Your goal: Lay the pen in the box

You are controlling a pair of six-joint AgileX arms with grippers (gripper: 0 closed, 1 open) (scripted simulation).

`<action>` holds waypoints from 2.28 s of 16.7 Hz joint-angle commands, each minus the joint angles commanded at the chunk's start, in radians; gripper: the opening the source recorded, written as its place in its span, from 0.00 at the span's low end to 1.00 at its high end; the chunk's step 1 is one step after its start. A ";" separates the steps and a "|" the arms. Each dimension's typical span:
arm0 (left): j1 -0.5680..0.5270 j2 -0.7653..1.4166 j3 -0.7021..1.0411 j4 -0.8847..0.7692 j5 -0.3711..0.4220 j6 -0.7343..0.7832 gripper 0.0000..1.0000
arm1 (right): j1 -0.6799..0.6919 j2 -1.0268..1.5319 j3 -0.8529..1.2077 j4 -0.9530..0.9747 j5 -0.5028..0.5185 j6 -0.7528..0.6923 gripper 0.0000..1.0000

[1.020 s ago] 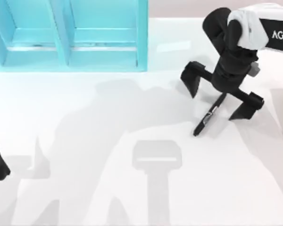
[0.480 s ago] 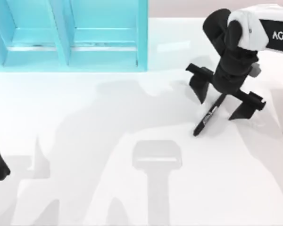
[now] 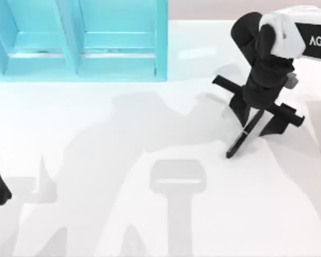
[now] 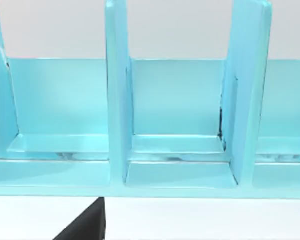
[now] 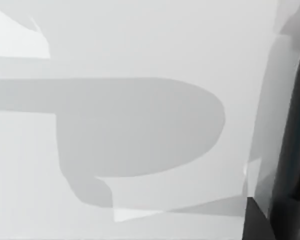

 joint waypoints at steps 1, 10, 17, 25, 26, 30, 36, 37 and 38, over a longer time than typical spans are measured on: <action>0.000 0.000 0.000 0.000 0.000 0.000 1.00 | 0.000 0.000 0.000 0.000 0.000 0.000 0.00; 0.000 0.000 0.000 0.000 0.000 0.000 1.00 | -0.005 -0.091 0.067 -0.143 0.039 -0.031 0.00; 0.000 0.000 0.000 0.000 0.000 0.000 1.00 | -0.007 -0.139 0.276 -0.424 0.038 -0.035 0.00; 0.000 0.000 0.000 0.000 0.000 0.000 1.00 | -0.075 -0.158 0.259 -0.428 0.034 -0.031 0.00; 0.000 0.000 0.000 0.000 0.000 0.000 1.00 | -0.118 -0.169 0.247 -0.430 0.032 -0.031 0.00; 0.000 0.000 0.000 0.000 0.000 0.000 1.00 | -0.357 -0.231 0.170 -0.436 0.022 -0.036 0.00; 0.000 0.000 0.000 0.000 0.000 0.000 1.00 | -0.802 -0.350 0.030 -0.441 0.010 -0.050 0.00; 0.000 0.000 0.000 0.000 0.000 0.000 1.00 | -0.862 -0.370 0.011 -0.440 0.008 -0.053 0.00; 0.000 0.000 0.000 0.000 0.000 0.000 1.00 | -0.911 -0.387 -0.007 -0.438 0.005 -0.055 0.00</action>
